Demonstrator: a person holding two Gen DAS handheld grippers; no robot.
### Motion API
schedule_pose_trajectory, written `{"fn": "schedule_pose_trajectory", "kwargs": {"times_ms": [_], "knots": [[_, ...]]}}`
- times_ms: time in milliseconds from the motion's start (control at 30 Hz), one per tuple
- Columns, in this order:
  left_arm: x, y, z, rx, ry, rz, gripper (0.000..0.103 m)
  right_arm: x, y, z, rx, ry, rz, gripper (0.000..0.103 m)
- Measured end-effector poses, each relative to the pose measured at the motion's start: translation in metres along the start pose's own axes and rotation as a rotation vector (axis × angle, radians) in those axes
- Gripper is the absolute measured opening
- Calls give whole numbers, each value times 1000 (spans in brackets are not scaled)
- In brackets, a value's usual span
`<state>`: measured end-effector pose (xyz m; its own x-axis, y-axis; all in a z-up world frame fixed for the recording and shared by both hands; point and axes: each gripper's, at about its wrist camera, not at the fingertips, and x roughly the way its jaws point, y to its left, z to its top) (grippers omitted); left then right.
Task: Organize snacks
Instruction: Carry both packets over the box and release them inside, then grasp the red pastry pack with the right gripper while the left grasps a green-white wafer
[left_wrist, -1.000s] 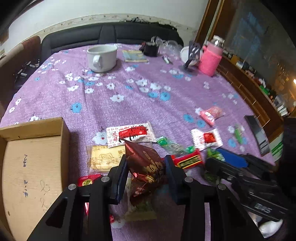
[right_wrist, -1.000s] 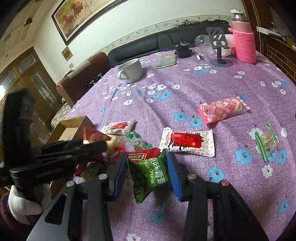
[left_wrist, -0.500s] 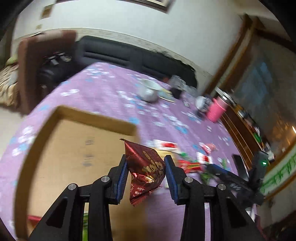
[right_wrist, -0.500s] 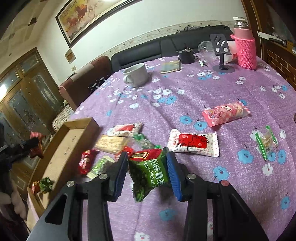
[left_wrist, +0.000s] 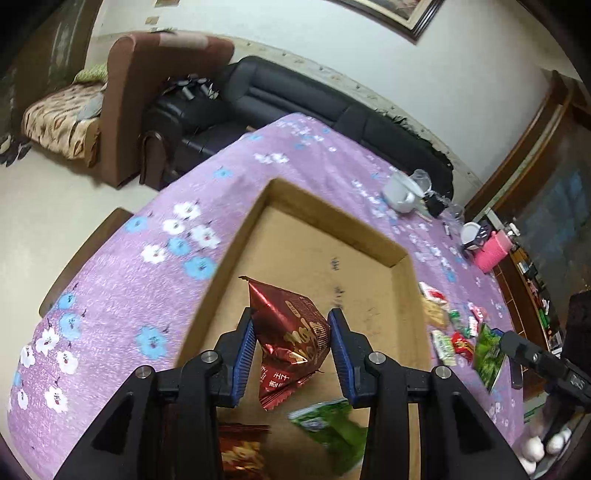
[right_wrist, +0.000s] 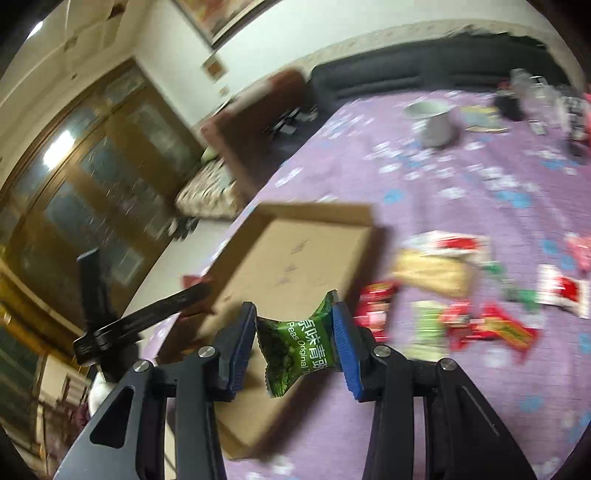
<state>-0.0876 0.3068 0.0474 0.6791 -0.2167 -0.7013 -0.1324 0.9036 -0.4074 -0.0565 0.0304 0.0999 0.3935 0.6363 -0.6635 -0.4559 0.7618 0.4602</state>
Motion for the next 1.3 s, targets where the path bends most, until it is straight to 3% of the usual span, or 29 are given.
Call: {"fn": "schedule_pose_trajectory", "kwargs": {"times_ms": [67, 200, 267, 333, 467, 600, 767, 1000, 1133, 1300], "knots": [[4, 9, -1, -10, 23, -13, 42, 22, 19, 1, -28, 41, 6, 42], [-10, 17, -5, -44, -2, -53, 66, 69, 49, -1, -74, 113, -12, 42], [-20, 22, -6, -55, -27, -61, 68, 87, 59, -4, -97, 136, -32, 42], [-33, 29, -7, -83, -60, -88, 77, 99, 65, -5, -118, 141, -59, 42], [-51, 34, -9, -93, -105, -115, 83, 101, 68, -5, -103, 136, -44, 46], [-57, 33, -10, -114, -115, -168, 85, 71, 57, 2, -66, 70, -31, 53], [-54, 24, -14, -142, -94, -240, 88, 13, 22, 1, -19, -49, -82, 58], [-51, -5, -20, -100, -78, -292, 88, -63, -80, -24, 156, -207, -234, 61], [-44, -35, -28, -35, -46, -312, 88, -85, -140, -47, 306, -199, -287, 61], [-26, -71, -36, 39, 37, -334, 88, -95, -168, -66, 352, -180, -300, 61]]}}
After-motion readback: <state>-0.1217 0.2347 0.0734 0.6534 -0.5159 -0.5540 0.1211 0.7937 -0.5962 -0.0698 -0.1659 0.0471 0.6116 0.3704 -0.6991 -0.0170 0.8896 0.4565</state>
